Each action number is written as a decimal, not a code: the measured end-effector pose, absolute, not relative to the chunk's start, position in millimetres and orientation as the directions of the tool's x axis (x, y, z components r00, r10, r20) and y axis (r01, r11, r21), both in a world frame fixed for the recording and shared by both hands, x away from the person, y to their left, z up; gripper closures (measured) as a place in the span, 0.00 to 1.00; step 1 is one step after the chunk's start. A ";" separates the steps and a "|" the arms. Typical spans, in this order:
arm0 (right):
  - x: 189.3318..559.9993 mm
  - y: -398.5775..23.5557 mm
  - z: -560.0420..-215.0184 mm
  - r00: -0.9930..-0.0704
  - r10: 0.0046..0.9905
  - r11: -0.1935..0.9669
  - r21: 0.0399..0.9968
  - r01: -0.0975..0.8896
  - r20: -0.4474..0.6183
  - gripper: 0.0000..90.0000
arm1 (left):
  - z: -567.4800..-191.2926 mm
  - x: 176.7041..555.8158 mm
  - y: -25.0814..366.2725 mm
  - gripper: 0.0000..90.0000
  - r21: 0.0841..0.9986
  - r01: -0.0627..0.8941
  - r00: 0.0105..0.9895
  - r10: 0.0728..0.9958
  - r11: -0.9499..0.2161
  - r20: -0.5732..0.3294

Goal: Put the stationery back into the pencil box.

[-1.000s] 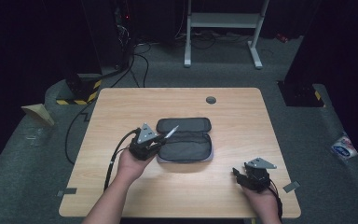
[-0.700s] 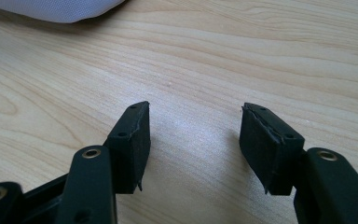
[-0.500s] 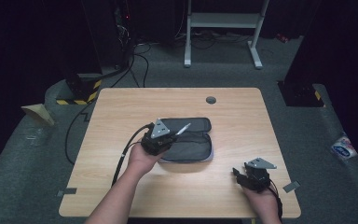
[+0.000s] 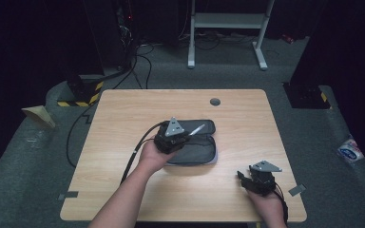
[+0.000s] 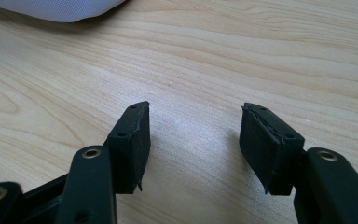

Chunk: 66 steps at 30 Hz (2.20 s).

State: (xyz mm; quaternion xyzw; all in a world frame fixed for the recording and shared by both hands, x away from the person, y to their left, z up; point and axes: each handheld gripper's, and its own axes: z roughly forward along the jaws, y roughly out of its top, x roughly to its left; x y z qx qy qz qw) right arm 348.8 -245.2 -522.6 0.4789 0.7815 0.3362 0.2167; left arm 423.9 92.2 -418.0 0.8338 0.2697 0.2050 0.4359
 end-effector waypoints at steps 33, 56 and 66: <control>347.9 -245.1 -522.7 -0.442 0.897 0.310 0.734 0.605 -0.014 0.48 | -457.5 439.6 67.9 0.88 0.727 0.314 0.830 0.549 -0.611 0.103; 347.5 -244.9 -522.6 -0.440 0.898 0.307 0.733 0.607 -0.012 0.48 | -466.2 423.6 111.2 0.61 0.771 0.437 0.715 0.699 -0.463 0.014; 347.4 -244.7 -522.6 -0.438 0.899 0.306 0.733 0.608 -0.012 0.47 | -476.3 382.7 172.8 0.54 0.809 0.462 0.619 0.785 -0.363 -0.001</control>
